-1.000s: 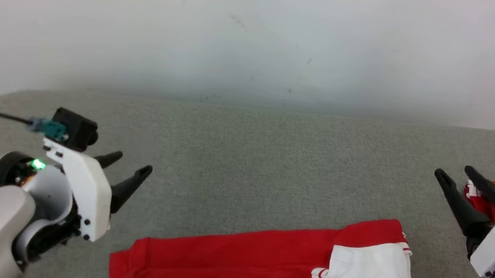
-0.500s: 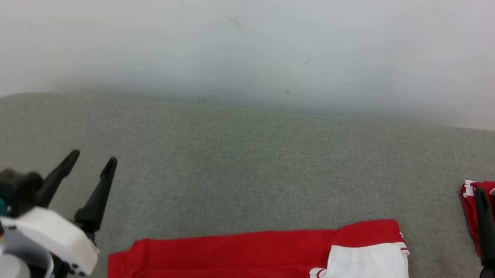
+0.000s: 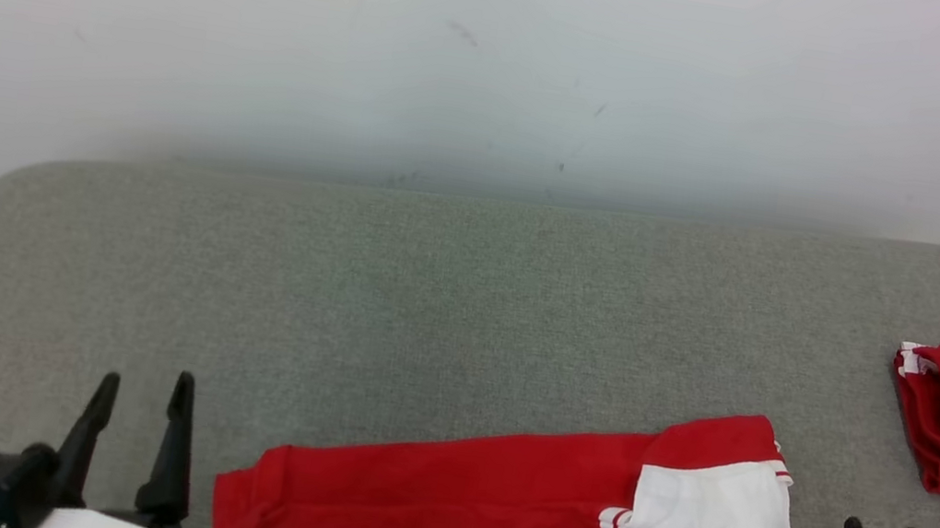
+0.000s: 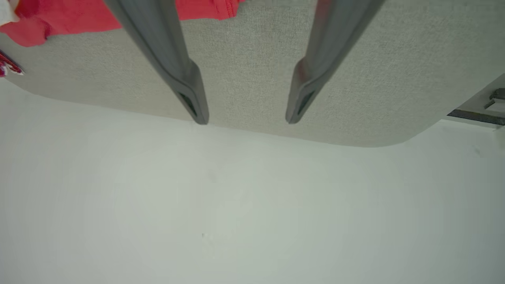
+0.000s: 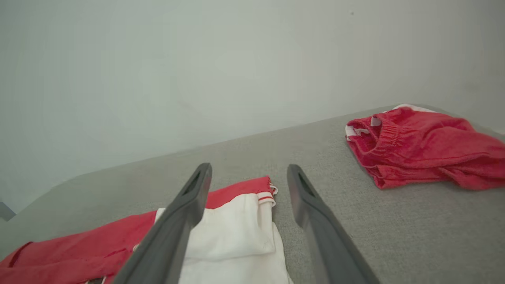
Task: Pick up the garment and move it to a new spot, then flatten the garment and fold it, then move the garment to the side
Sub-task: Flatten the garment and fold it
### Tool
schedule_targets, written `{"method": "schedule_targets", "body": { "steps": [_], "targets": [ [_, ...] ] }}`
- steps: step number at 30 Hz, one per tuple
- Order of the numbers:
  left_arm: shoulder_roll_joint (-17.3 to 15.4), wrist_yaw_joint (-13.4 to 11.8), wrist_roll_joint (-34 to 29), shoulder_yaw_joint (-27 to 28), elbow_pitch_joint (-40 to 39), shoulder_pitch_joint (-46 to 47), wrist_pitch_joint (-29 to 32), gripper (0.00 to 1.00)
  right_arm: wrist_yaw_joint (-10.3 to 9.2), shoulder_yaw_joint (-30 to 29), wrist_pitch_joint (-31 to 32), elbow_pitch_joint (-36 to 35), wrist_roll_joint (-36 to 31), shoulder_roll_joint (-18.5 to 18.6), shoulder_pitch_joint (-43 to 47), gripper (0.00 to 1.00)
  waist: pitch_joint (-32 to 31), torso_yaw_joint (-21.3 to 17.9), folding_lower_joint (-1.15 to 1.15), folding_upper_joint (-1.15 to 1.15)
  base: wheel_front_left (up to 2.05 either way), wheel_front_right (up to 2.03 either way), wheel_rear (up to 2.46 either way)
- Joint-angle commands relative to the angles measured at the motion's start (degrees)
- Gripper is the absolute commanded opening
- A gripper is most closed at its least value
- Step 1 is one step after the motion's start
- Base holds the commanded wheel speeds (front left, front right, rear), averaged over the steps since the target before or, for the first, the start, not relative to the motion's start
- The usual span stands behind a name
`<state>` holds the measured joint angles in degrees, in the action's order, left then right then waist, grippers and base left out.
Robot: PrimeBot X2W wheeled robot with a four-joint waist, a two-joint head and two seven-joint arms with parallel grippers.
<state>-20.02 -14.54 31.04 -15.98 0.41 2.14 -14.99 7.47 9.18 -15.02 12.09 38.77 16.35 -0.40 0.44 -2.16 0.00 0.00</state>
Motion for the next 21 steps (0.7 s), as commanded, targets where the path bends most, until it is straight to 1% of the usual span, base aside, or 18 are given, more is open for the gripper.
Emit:
{"method": "schedule_targets", "body": {
  "steps": [1,2,6,8,12,16,21],
  "targets": [
    [1.8,0.9,-1.6,2.1,-0.3,-1.7,-0.2,1.0,0.01,0.0,0.1,0.3,-1.2,-0.5,0.9,1.0,0.5,-0.2,0.0,0.0,0.0,0.0,0.0],
    [2.8,1.6,-2.6,3.1,-0.4,-2.2,-0.2,1.0,0.02,0.1,0.2,0.3,-1.5,-1.1,0.9,1.0,0.9,-0.4,0.0,0.0,0.0,0.0,0.0],
    [5.7,5.8,-5.4,6.7,1.3,-2.3,-0.2,1.0,0.02,-0.2,1.1,1.3,-2.5,-2.0,-0.7,1.0,1.6,-0.8,0.0,0.0,0.0,0.0,0.0],
    [7.0,7.4,-6.9,7.8,2.1,-2.1,-0.1,1.0,0.02,0.1,2.1,2.5,-3.6,-2.0,-2.3,1.0,1.8,-1.1,0.0,0.0,0.0,0.0,0.0],
    [9.0,9.8,-9.6,9.1,2.7,-1.4,-0.1,1.0,0.01,0.9,4.8,6.3,-4.4,-2.6,-6.1,1.0,2.3,-1.5,0.0,0.0,0.0,0.0,0.0],
    [10.3,12.0,-12.1,10.0,4.2,-0.4,-0.2,1.0,0.02,2.4,9.2,11.5,-4.2,-2.7,-10.5,1.0,2.5,-1.0,0.0,0.0,0.0,0.0,0.0],
    [11.9,14.1,-14.1,11.4,5.8,0.6,-0.2,1.0,0.01,4.8,17.1,18.3,-2.9,-2.4,-14.8,1.0,2.6,-0.1,0.0,0.0,0.0,0.0,0.0]
  ]
}}
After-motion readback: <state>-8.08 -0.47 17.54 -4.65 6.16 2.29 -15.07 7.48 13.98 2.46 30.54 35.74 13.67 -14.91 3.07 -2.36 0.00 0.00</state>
